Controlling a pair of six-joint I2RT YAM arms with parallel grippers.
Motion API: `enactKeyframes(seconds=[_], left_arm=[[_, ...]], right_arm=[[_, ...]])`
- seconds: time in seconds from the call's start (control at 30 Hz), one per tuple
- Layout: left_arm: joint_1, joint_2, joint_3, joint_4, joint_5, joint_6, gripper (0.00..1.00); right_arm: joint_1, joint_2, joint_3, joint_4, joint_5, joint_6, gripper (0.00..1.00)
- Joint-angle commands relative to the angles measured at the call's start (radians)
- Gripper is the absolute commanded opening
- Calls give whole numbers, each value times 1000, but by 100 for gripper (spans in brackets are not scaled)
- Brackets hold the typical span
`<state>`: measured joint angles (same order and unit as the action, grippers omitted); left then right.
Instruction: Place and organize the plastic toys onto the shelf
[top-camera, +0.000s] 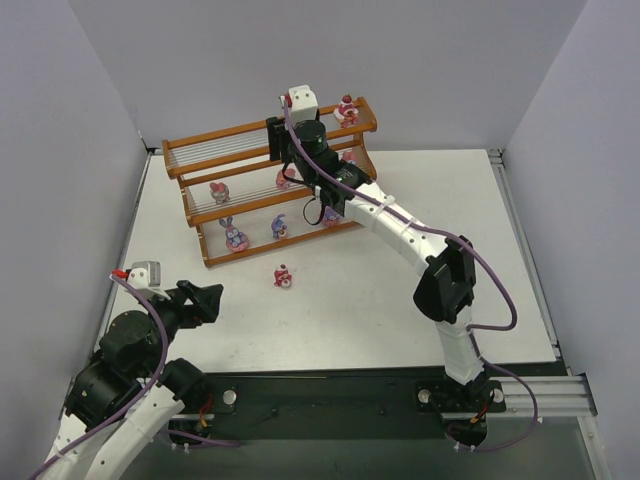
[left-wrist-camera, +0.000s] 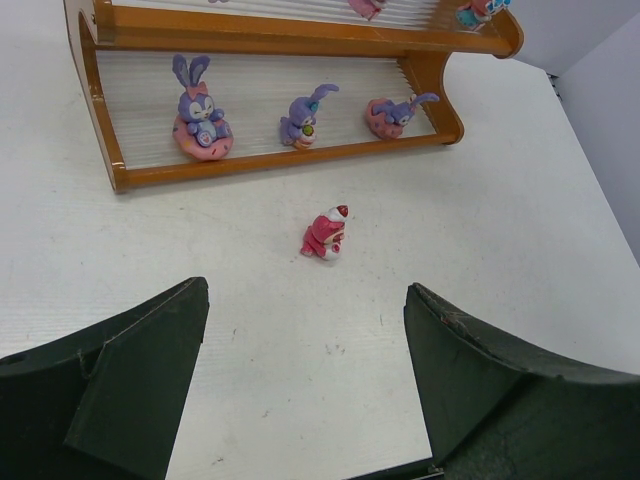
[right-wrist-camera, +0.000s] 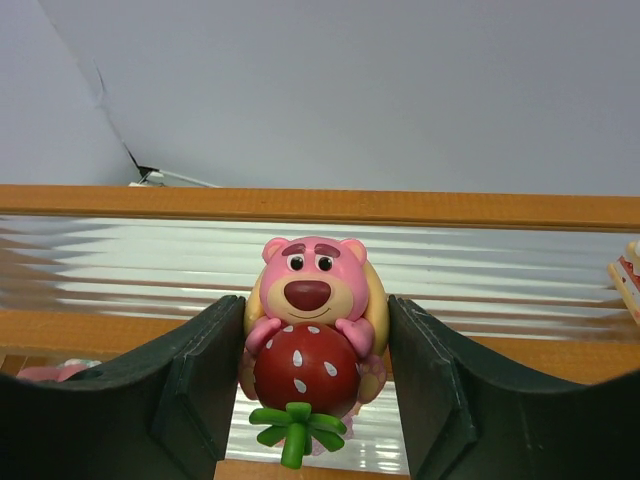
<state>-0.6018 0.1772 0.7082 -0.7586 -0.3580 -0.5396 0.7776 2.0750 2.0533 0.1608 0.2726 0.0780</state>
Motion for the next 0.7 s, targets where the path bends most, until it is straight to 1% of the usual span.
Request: enactKeyframes(seconds=[0.0, 0.23, 0.43, 0.67], left_arm=[[-6, 1, 2, 31, 5, 7, 89], [-6, 2, 0, 30, 5, 7, 89], [-6, -1, 1, 30, 4, 7, 89], [-6, -1, 0, 30, 4, 7, 89]], right_arm=[[-12, 14, 54, 111, 7, -24, 5], [-21, 71, 123, 98, -10, -34, 10], [-34, 102, 143, 97, -12, -21, 14], [-54, 122, 174, 63, -36, 22, 23]])
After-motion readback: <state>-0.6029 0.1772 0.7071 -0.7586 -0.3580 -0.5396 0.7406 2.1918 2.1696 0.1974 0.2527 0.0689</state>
